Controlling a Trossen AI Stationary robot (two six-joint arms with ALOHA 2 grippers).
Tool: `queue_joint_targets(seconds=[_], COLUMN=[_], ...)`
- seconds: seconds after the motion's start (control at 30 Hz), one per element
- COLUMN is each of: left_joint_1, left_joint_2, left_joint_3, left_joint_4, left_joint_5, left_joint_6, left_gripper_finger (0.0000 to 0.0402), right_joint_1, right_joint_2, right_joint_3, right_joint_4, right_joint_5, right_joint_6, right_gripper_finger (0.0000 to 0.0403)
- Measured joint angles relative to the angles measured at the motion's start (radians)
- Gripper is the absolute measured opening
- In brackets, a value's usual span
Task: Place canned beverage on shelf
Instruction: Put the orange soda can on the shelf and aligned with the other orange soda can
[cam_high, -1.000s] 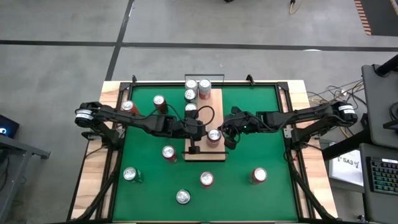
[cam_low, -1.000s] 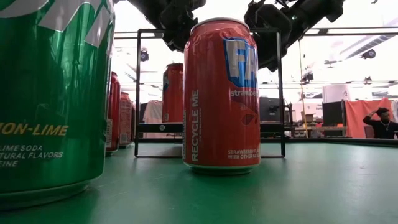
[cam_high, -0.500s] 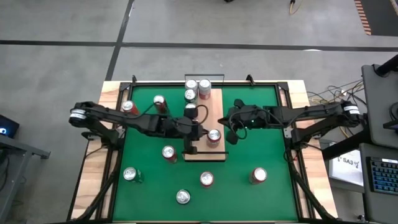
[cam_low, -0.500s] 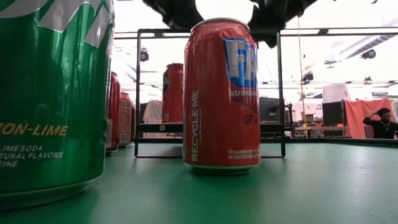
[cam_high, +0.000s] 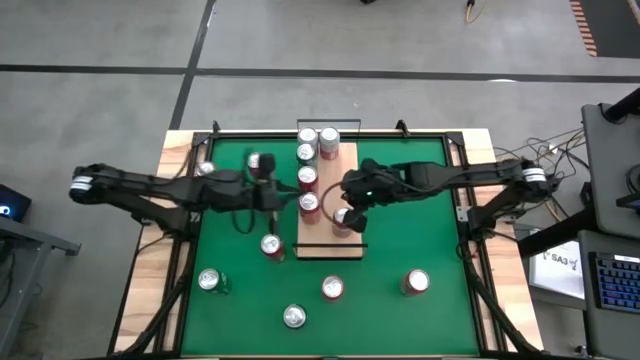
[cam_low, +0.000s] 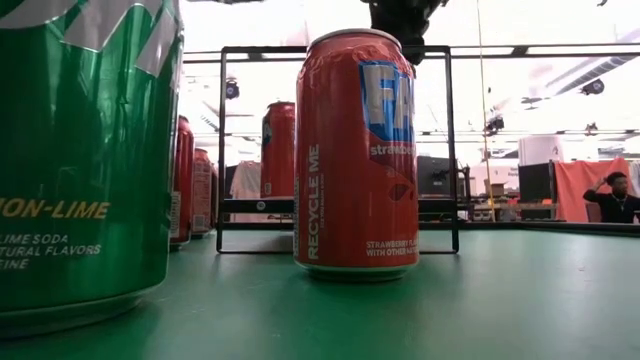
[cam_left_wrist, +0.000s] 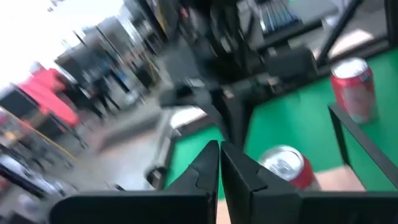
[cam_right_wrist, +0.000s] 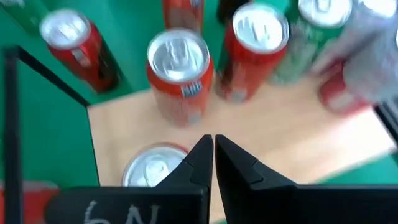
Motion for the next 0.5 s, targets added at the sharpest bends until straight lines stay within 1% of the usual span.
queue_joint_targets(seconds=[0.1, 0.2, 0.37, 0.5], left_joint_1=[0.009, 0.021, 0.037, 0.045], left_joint_2=[-0.101, -0.192, -0.310, -0.359], left_joint_3=[-0.099, -0.180, -0.259, -0.319], left_joint_4=[0.081, 0.153, 0.166, 0.170], left_joint_5=[0.019, 0.025, 0.026, 0.026], left_joint_6=[0.042, 0.080, 0.087, 0.139], left_gripper_finger=[0.0000, 0.0000, 0.0000, 0.0000], right_joint_1=[0.009, 0.018, 0.025, 0.025], right_joint_2=[0.062, 0.117, 0.178, 0.211], right_joint_3=[0.077, 0.136, 0.211, 0.245], right_joint_4=[-0.095, -0.125, -0.187, -0.261], right_joint_5=[0.000, -0.008, -0.030, -0.062], right_joint_6=[0.034, 0.041, 0.029, 0.040], right_gripper_finger=[0.0009, 0.0009, 0.0009, 0.0009])
